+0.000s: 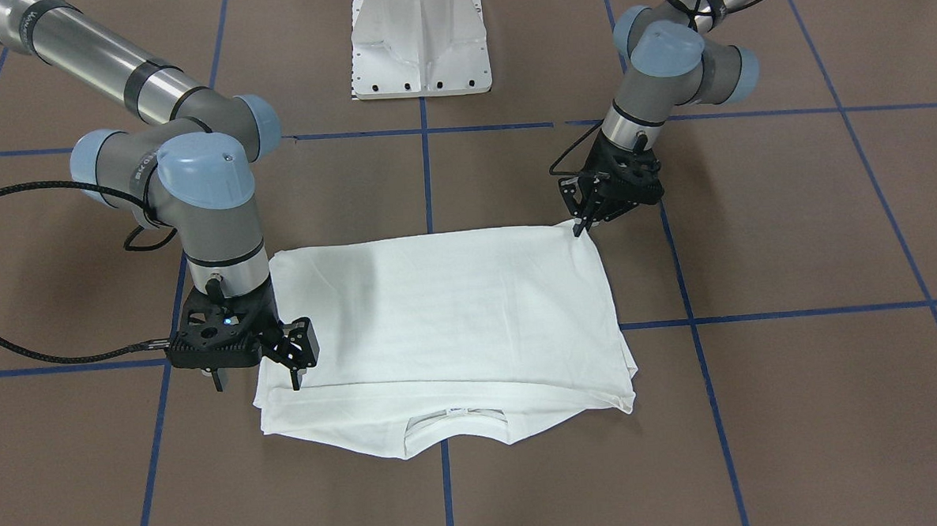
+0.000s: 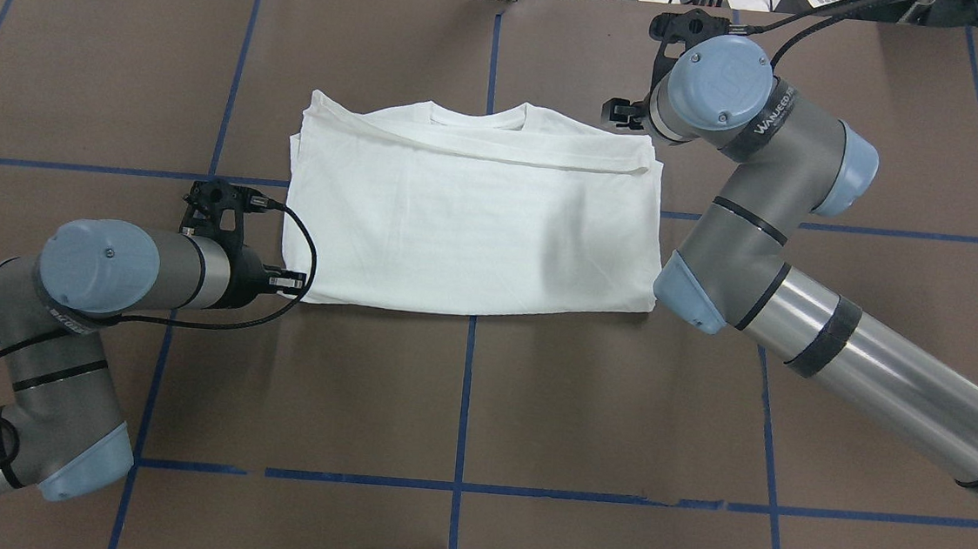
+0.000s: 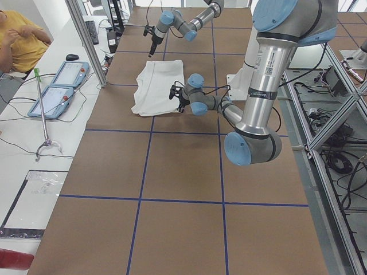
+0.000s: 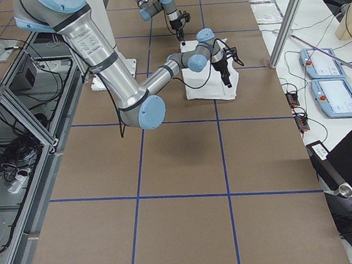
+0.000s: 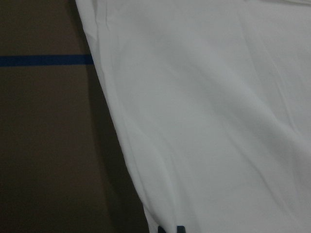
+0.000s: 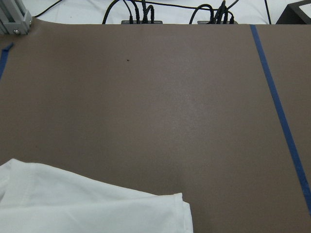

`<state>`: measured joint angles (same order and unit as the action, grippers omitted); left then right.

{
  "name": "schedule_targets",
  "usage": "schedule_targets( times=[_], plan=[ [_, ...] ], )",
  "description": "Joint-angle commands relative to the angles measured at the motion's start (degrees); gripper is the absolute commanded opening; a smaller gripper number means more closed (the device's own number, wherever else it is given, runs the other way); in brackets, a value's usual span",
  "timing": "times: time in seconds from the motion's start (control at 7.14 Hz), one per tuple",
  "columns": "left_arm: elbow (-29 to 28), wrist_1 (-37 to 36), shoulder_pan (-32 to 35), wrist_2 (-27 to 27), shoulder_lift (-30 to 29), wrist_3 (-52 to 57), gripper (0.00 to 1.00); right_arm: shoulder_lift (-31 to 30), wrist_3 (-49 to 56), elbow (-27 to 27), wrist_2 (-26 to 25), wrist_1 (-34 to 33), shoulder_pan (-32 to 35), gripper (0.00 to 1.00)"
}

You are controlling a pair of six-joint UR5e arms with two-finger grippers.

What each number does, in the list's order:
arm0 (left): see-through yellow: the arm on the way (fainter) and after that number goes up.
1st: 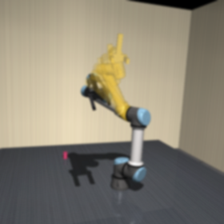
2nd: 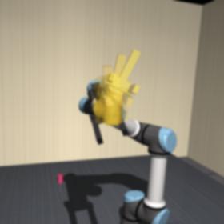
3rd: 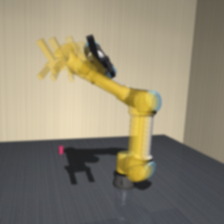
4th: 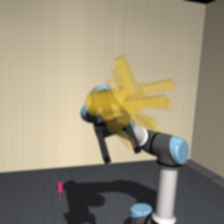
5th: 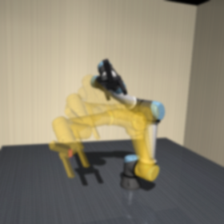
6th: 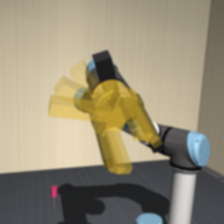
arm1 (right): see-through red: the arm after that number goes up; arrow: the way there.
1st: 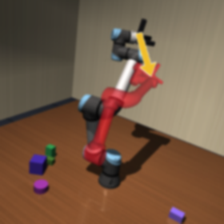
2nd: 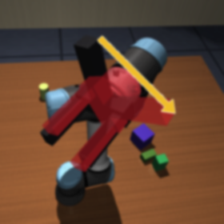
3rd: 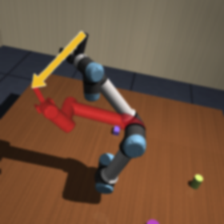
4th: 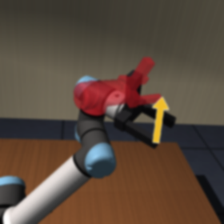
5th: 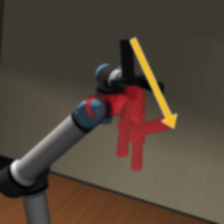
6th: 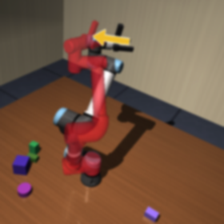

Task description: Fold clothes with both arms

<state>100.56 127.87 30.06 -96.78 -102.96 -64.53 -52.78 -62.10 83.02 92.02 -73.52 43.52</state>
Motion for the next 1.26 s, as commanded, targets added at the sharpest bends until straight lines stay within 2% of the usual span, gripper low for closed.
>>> schedule_targets(
  times=[0.0, 0.28, 0.42, 0.84, 0.98, 1.12],
  plan=[
    [2.81, -0.43, 6.71, -0.25, 4.35, 12.07, 0.00, 0.13, -0.30, 0.39, 0.00, -0.04, -0.19, 1.00],
    [-4.45, -0.52, 17.78, -0.43, 1.74, 22.12, 0.00, 0.30, -0.47, 0.83, 0.09, -0.04, -0.72, 1.00],
    [-11.81, -0.52, 22.01, -0.43, -4.64, 26.00, 0.00, 0.30, -0.56, 1.44, 0.00, -0.04, -1.33, 1.00],
    [-37.20, -0.25, 26.79, 0.28, -23.80, 28.22, 0.00, 0.48, -0.65, 2.85, 0.00, -0.48, -2.30, 1.00],
    [-44.33, 0.10, 26.80, 3.50, -28.91, 28.23, 0.00, 0.48, -0.65, 2.85, 0.00, -0.22, -2.48, 1.00],
    [-44.83, 0.71, 27.06, 4.31, -29.31, 28.23, 0.26, 0.57, -0.56, 2.94, 0.00, -0.13, -2.48, 1.00]
  ],
)
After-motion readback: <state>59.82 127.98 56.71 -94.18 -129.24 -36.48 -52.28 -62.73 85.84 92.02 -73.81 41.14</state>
